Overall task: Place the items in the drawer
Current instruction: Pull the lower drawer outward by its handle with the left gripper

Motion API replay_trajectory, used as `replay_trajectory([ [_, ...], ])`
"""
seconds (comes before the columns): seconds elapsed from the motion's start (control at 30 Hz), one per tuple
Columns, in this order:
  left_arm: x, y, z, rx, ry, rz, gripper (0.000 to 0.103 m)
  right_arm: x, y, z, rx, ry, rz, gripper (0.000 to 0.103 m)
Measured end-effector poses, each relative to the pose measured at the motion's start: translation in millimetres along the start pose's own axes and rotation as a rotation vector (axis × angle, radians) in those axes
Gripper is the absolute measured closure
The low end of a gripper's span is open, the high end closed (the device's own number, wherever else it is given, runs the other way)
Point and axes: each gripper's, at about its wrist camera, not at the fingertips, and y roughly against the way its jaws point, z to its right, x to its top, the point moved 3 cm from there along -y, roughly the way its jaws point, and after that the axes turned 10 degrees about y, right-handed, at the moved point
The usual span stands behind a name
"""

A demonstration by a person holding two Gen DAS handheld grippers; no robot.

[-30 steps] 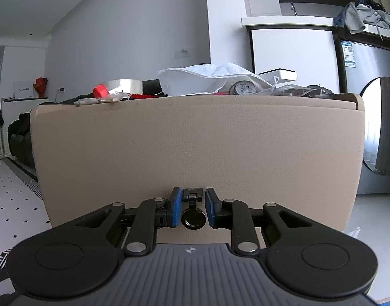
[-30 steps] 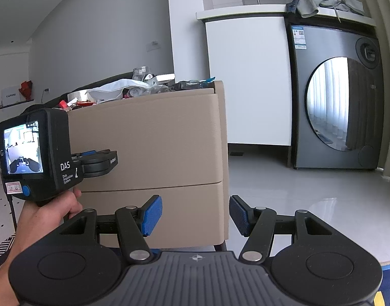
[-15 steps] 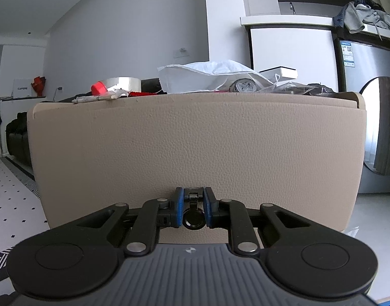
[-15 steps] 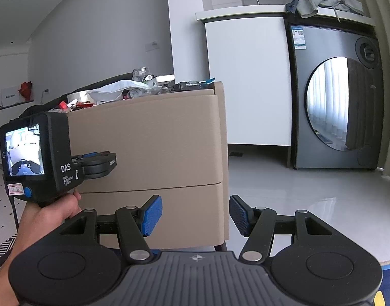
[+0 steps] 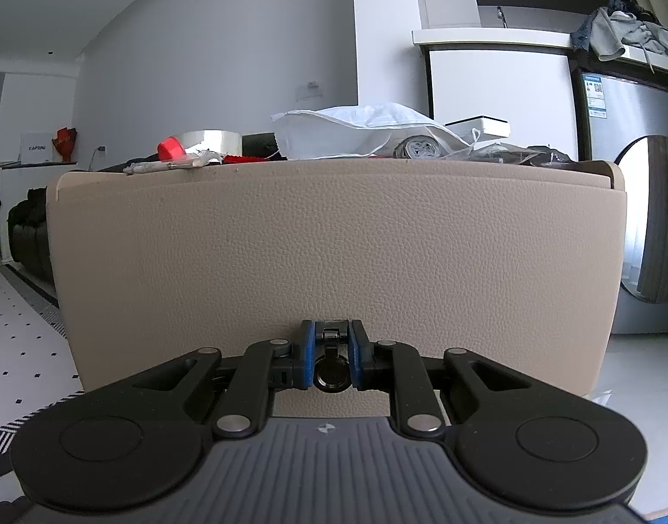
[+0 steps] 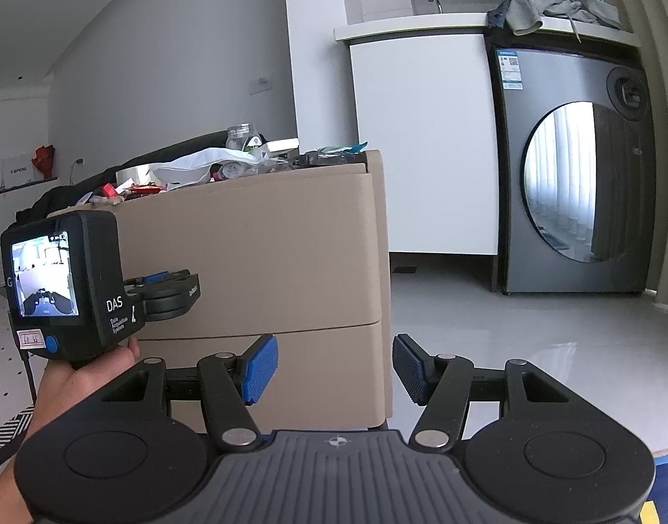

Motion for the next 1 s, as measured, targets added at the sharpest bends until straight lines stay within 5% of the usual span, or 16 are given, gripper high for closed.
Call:
replay_trajectory([
  [1.0,-5.8,42.8,-3.1,0.008,0.014,-0.015,0.086,6.6,19.6,6.2,-0.013,-0.005,0.041,0.041],
])
